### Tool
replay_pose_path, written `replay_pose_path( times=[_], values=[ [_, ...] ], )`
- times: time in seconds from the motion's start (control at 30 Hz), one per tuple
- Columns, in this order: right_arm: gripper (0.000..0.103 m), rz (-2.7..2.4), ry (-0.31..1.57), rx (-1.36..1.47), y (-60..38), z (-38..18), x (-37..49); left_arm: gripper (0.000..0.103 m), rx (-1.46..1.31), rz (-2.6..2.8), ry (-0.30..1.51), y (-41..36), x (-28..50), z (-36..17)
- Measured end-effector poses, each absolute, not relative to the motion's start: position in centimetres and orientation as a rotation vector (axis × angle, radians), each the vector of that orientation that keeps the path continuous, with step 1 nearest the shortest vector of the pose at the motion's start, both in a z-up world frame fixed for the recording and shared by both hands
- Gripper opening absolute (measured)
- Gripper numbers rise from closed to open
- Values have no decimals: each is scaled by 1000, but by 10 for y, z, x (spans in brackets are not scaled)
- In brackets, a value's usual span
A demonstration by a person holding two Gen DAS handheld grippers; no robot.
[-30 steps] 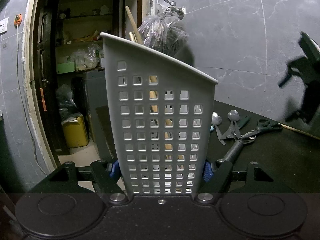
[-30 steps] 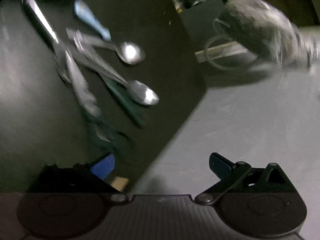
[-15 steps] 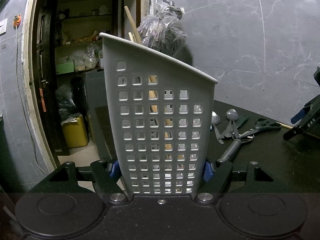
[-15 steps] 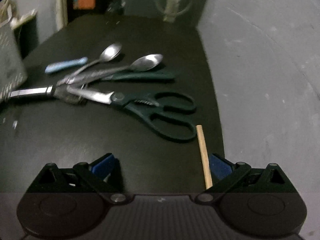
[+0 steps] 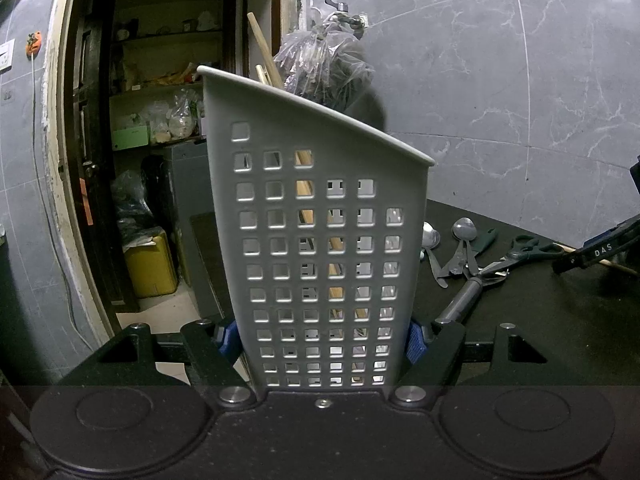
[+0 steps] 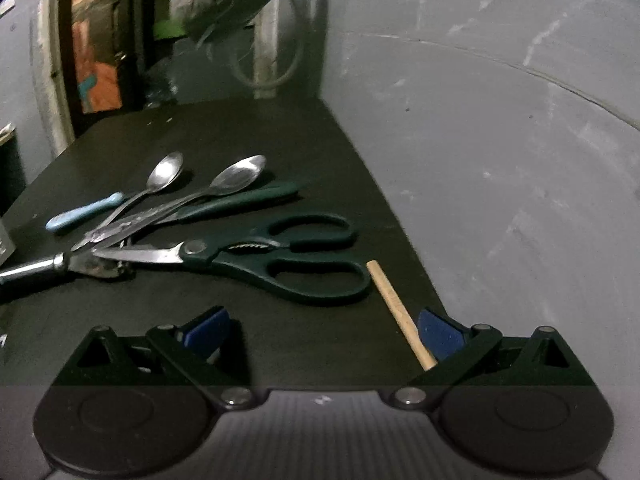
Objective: Organize utensils
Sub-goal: 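Grasp the loose wooden chopstick with the right tool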
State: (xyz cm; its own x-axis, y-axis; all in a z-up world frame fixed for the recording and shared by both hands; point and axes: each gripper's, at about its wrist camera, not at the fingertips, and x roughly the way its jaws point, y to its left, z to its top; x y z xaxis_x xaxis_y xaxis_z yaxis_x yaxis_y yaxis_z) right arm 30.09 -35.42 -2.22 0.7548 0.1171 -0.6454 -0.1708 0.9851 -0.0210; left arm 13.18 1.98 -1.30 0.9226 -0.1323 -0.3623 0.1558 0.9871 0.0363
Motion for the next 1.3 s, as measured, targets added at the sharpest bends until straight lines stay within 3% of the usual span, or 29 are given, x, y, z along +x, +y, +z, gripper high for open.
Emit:
replay_pose_path(
  times=[0.97,1.1,1.3],
  values=[
    [101,91,791,33,-363,-22,289,75,56,-151,369,20,133,-12],
    [93,94,781,23,-357,-20,272,75,52,-152,370,21,133,-12],
    [67,135,764,-1,-336,-14,247,75,49,-147,367,21,132,-14]
  ],
)
